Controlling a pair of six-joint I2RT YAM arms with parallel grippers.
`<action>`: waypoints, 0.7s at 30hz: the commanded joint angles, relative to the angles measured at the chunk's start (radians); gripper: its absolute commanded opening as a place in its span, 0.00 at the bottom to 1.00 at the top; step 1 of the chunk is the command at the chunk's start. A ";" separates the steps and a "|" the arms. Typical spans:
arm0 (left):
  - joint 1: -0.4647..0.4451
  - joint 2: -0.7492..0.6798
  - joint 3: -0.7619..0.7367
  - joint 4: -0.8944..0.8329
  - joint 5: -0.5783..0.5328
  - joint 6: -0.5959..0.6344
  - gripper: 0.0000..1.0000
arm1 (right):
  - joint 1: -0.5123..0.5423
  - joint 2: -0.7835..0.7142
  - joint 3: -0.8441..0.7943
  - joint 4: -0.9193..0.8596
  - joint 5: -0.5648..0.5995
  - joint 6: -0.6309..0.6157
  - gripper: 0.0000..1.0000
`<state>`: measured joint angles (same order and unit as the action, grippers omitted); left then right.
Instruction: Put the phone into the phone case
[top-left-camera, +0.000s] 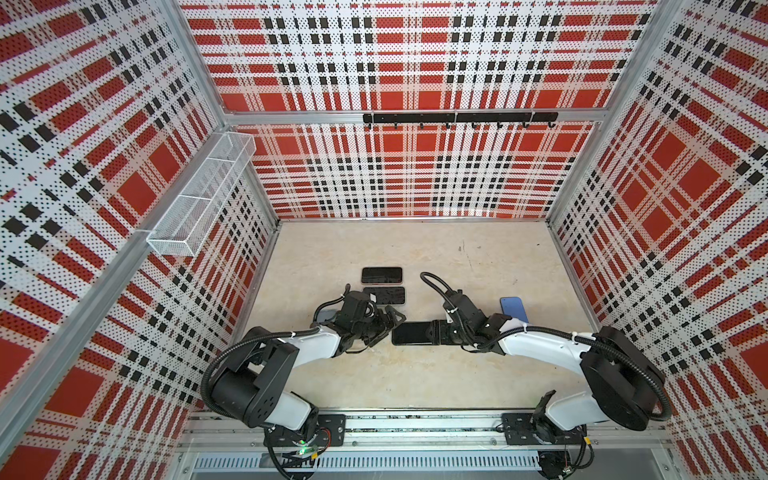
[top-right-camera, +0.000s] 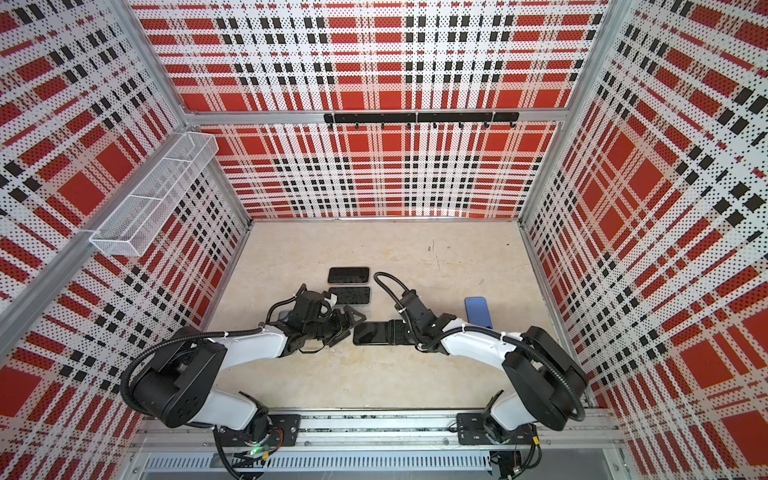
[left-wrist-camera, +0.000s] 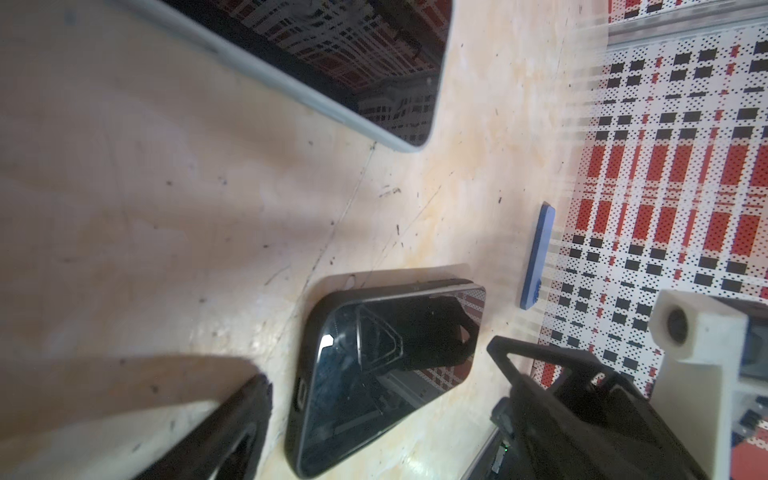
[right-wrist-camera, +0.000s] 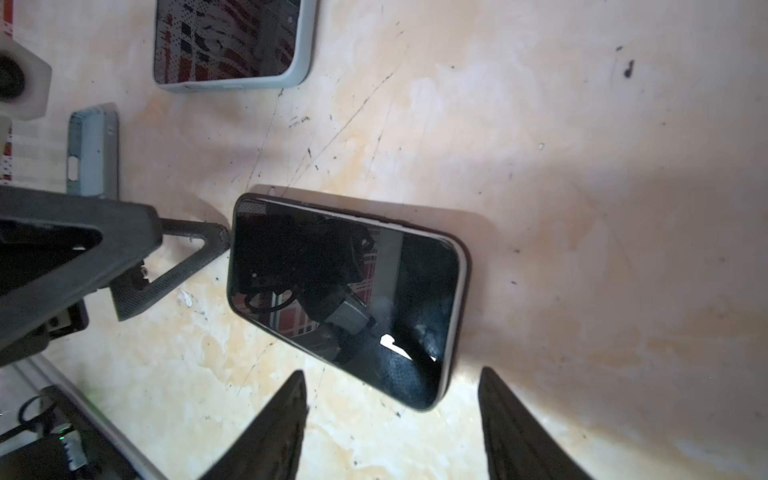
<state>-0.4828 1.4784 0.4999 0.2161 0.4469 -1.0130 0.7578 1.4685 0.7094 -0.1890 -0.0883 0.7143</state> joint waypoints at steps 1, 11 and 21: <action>0.008 0.002 -0.005 -0.063 0.006 0.018 0.92 | -0.038 0.015 -0.040 0.091 -0.136 0.015 0.69; -0.012 0.038 0.024 -0.060 0.013 0.018 0.92 | -0.071 0.151 -0.065 0.299 -0.360 0.047 0.70; -0.017 0.071 0.016 -0.043 0.026 0.019 0.92 | -0.149 0.318 -0.269 1.046 -0.584 0.319 0.65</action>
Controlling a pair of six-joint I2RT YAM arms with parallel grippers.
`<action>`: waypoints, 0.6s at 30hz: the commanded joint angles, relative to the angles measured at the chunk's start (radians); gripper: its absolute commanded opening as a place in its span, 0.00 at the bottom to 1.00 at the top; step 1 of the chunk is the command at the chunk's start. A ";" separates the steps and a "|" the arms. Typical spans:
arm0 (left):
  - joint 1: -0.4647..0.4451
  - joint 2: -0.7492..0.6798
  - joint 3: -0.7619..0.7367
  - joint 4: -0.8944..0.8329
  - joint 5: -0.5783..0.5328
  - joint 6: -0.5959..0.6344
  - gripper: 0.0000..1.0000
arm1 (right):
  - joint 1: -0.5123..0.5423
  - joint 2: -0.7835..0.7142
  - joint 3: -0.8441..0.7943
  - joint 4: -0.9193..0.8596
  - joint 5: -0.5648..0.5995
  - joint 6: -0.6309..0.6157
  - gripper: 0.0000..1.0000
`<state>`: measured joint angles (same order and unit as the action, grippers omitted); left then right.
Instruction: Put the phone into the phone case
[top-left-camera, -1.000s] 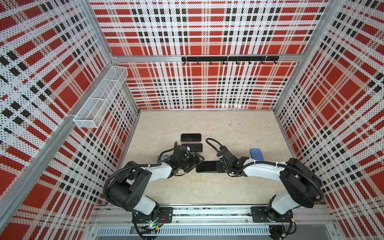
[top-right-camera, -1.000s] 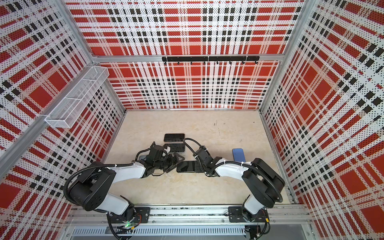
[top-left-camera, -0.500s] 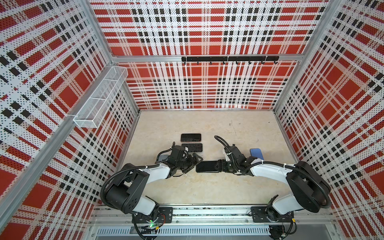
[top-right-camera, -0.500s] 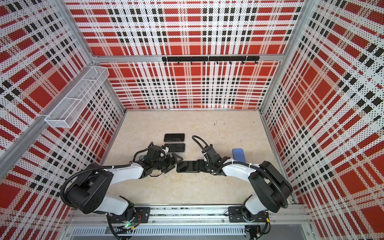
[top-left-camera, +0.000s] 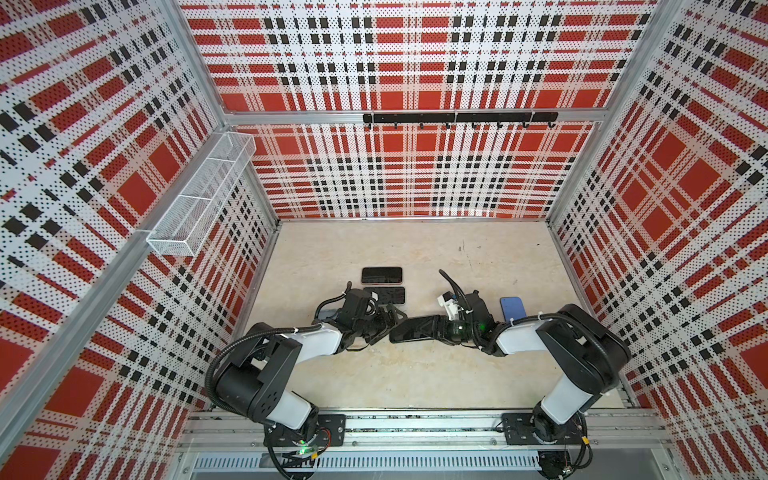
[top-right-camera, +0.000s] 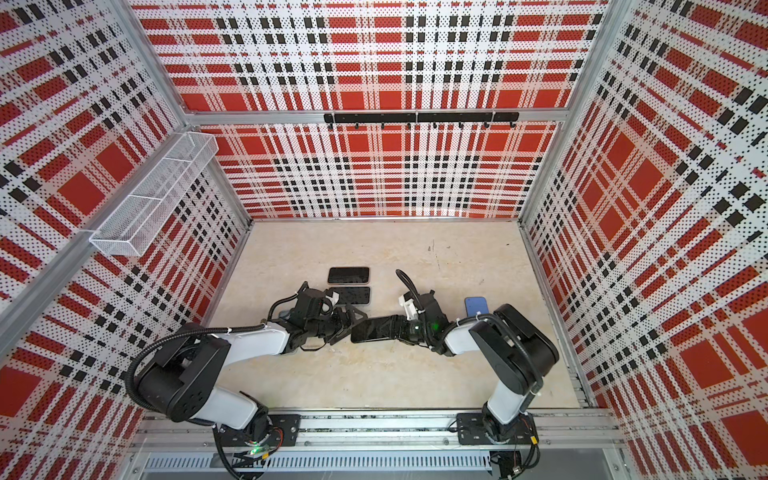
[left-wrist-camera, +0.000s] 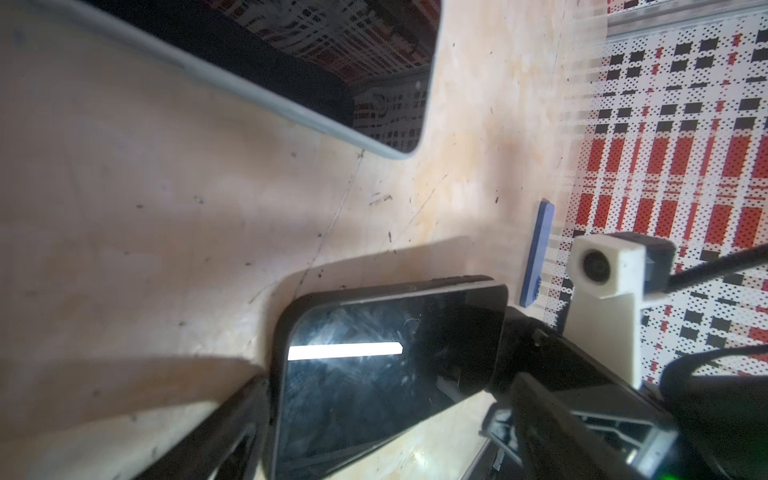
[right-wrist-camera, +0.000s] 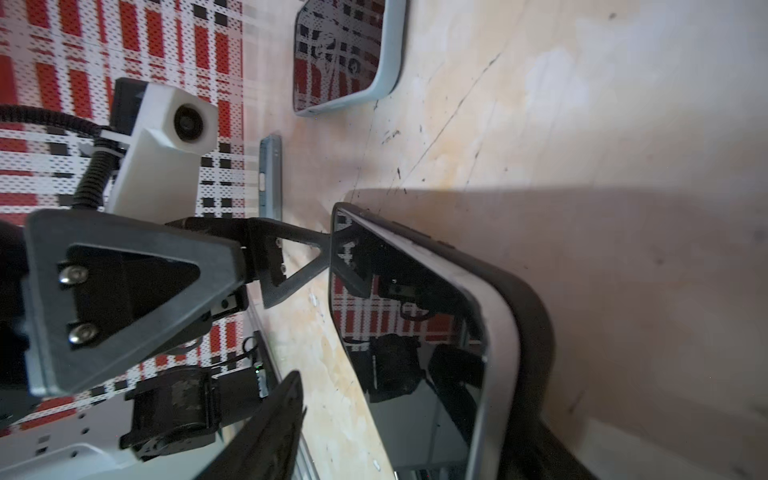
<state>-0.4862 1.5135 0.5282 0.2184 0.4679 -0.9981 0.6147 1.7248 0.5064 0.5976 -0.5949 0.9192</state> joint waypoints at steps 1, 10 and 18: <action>-0.014 0.037 -0.013 -0.045 0.006 0.004 0.92 | -0.009 0.072 -0.077 0.290 -0.074 0.124 0.63; 0.009 0.031 -0.021 -0.045 0.013 0.007 0.92 | -0.025 0.035 -0.124 0.314 0.006 0.100 0.55; 0.022 0.035 -0.019 -0.045 0.018 0.009 0.92 | -0.041 0.012 -0.158 0.343 0.015 0.101 0.41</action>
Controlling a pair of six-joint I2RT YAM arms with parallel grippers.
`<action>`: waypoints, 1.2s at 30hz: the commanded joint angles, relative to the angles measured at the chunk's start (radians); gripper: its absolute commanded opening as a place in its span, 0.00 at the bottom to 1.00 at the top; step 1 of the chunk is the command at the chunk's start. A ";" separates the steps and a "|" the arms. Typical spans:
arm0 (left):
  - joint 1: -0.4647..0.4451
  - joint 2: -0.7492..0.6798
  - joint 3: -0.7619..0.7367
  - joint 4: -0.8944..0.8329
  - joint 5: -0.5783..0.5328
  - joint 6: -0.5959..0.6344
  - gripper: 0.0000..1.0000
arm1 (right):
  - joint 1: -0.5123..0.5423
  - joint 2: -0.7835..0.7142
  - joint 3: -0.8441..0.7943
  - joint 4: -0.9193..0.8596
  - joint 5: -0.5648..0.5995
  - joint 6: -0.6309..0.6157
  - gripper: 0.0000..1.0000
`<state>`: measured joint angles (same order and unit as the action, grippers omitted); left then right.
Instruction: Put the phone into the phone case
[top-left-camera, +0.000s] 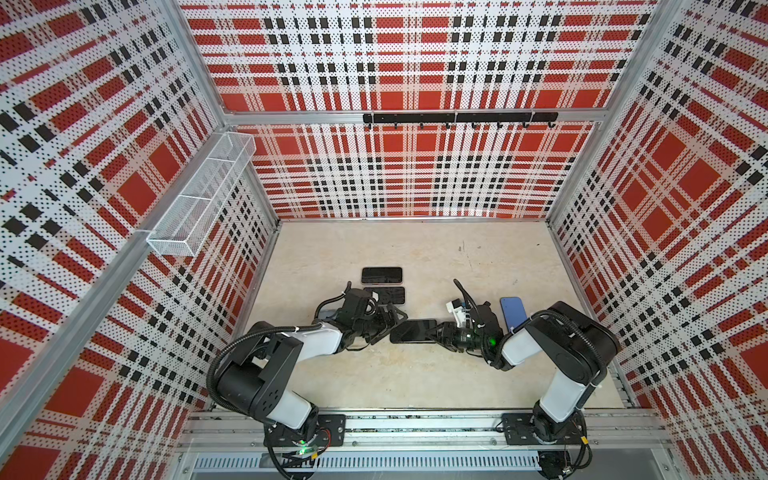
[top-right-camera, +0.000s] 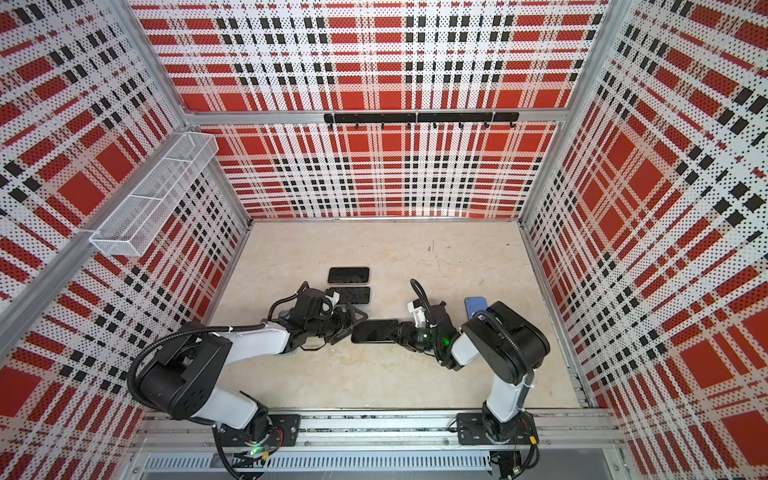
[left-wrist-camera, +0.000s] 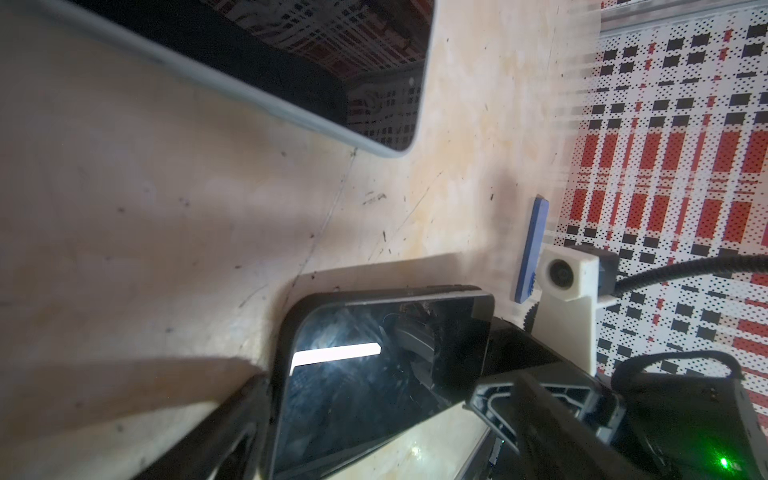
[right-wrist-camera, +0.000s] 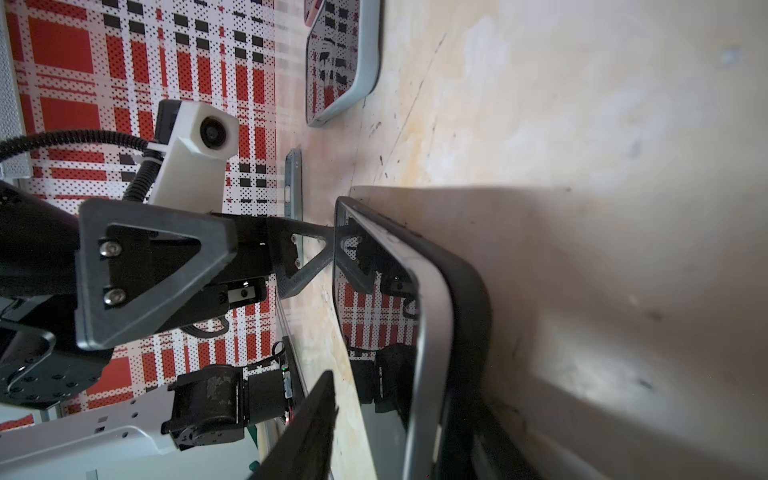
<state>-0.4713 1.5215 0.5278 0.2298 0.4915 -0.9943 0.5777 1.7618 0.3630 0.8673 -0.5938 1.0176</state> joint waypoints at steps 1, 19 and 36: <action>0.008 0.025 -0.016 -0.057 -0.006 0.005 0.92 | -0.006 -0.025 -0.020 0.084 0.013 0.002 0.40; 0.024 0.024 0.024 -0.057 0.010 0.014 0.92 | -0.007 -0.028 -0.020 0.041 0.005 -0.040 0.03; 0.031 0.026 0.003 -0.044 0.003 0.034 0.87 | -0.006 -0.109 0.206 -0.295 0.043 -0.220 0.38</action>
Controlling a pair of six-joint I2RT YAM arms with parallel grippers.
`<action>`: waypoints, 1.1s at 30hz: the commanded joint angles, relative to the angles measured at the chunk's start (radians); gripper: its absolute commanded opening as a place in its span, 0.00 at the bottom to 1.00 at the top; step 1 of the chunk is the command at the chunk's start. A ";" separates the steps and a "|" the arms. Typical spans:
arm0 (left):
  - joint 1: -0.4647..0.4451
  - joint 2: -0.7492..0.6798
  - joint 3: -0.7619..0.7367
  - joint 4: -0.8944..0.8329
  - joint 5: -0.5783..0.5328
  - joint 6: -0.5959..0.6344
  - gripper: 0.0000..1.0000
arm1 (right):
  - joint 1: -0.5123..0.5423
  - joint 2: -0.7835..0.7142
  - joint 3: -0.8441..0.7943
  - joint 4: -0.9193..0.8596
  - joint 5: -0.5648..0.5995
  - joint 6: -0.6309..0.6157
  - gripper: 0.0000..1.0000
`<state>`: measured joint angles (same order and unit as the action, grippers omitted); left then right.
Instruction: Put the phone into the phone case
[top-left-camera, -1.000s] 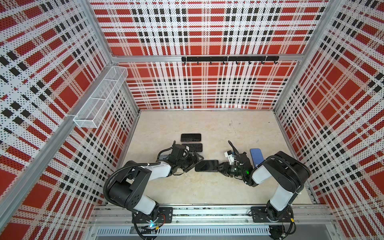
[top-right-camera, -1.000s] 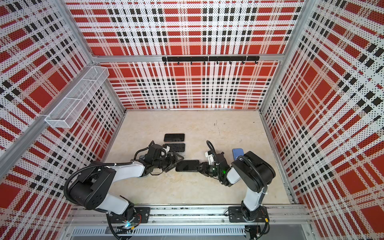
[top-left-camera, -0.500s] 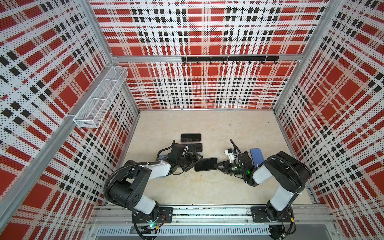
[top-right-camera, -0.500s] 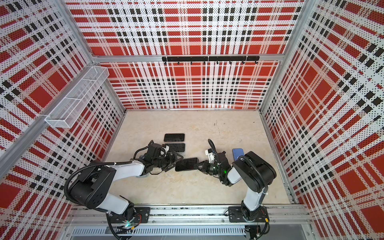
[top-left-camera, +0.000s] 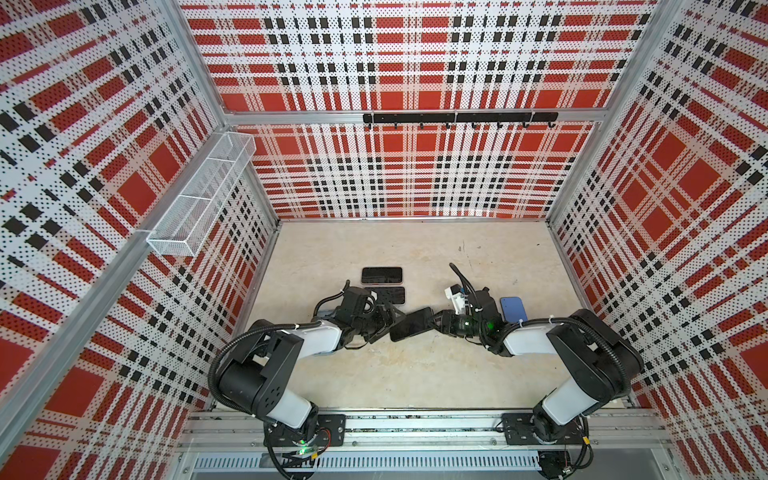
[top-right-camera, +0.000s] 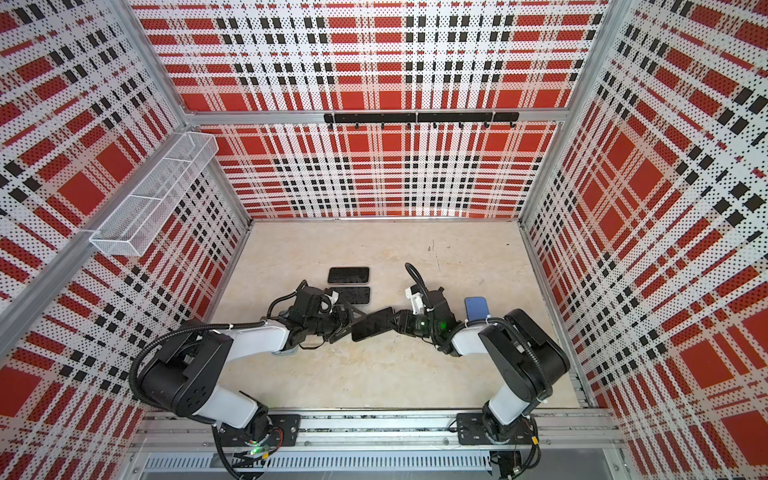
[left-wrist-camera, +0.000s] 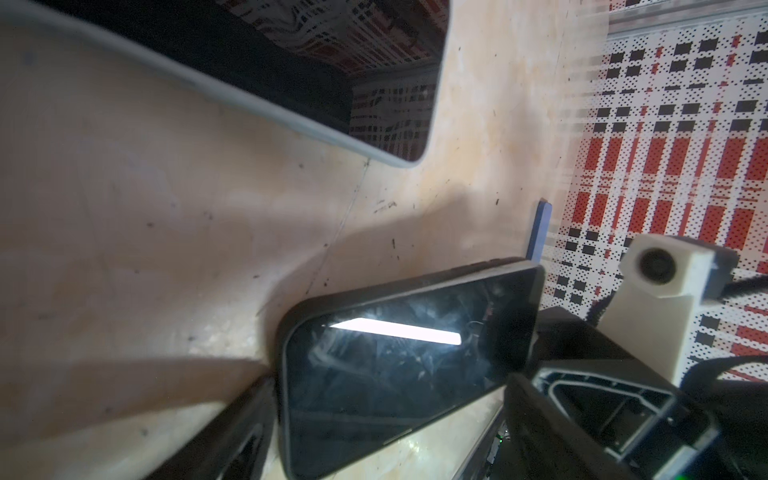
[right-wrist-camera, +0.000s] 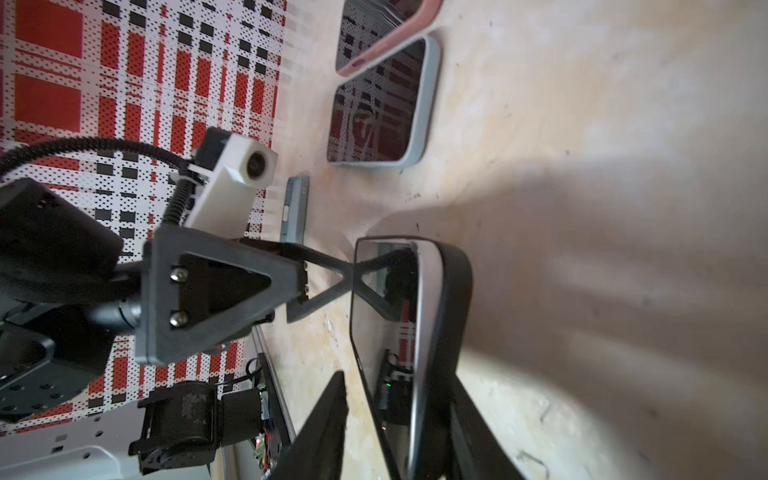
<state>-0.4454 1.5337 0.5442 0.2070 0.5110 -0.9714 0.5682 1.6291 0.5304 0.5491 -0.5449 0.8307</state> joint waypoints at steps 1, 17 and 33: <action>0.005 0.013 -0.016 -0.021 -0.019 0.011 0.87 | 0.004 0.031 0.047 0.026 -0.004 -0.035 0.37; 0.081 -0.104 -0.022 -0.006 0.037 0.037 0.94 | -0.012 -0.123 0.025 -0.034 0.046 -0.015 0.00; 0.127 -0.386 0.018 0.173 0.339 0.052 0.93 | -0.037 -0.466 0.090 -0.069 -0.036 0.200 0.00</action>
<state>-0.3149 1.1553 0.5514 0.2703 0.7616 -0.8951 0.5323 1.1915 0.5926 0.3580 -0.5346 0.9501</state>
